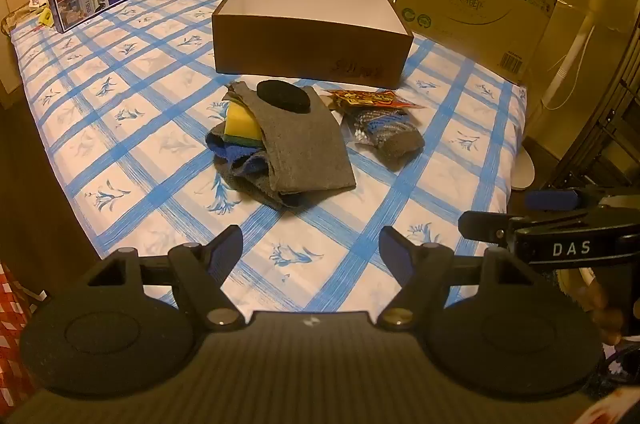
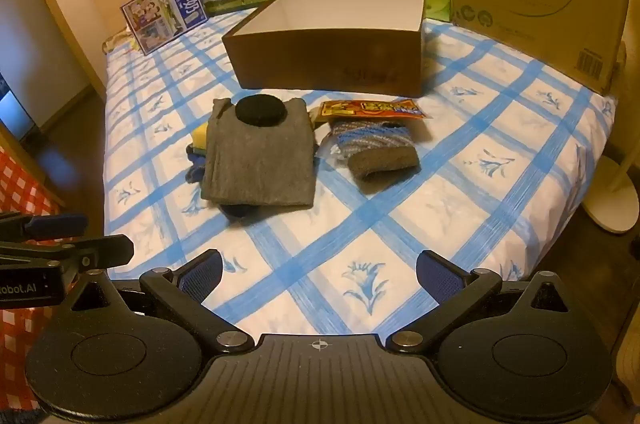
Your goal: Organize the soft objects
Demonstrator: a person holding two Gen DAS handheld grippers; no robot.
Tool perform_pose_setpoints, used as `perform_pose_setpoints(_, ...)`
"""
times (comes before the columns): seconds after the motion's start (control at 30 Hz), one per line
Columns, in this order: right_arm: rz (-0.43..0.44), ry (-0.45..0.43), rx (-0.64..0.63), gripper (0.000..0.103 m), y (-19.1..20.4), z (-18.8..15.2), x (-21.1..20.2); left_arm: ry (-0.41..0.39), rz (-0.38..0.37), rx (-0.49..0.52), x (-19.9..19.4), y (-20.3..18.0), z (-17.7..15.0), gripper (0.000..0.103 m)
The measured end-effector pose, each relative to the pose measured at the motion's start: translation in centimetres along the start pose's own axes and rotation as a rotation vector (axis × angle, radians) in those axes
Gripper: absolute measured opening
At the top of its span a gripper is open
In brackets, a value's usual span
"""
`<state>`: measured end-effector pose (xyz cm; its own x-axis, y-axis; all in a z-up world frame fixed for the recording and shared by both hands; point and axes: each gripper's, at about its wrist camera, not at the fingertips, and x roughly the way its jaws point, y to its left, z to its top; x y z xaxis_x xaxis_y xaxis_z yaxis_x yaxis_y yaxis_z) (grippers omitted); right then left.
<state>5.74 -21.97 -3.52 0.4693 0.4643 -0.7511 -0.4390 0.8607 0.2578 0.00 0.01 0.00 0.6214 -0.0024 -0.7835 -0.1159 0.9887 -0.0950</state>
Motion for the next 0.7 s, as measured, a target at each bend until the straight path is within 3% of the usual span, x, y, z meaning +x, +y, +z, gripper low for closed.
perform_pose_setpoints(0.7, -0.004, -0.005, -0.004, 0.103, 0.13, 0.25, -0.06, -0.003, 0.001, 0.001, -0.01, 0.00, -0.01, 0.073)
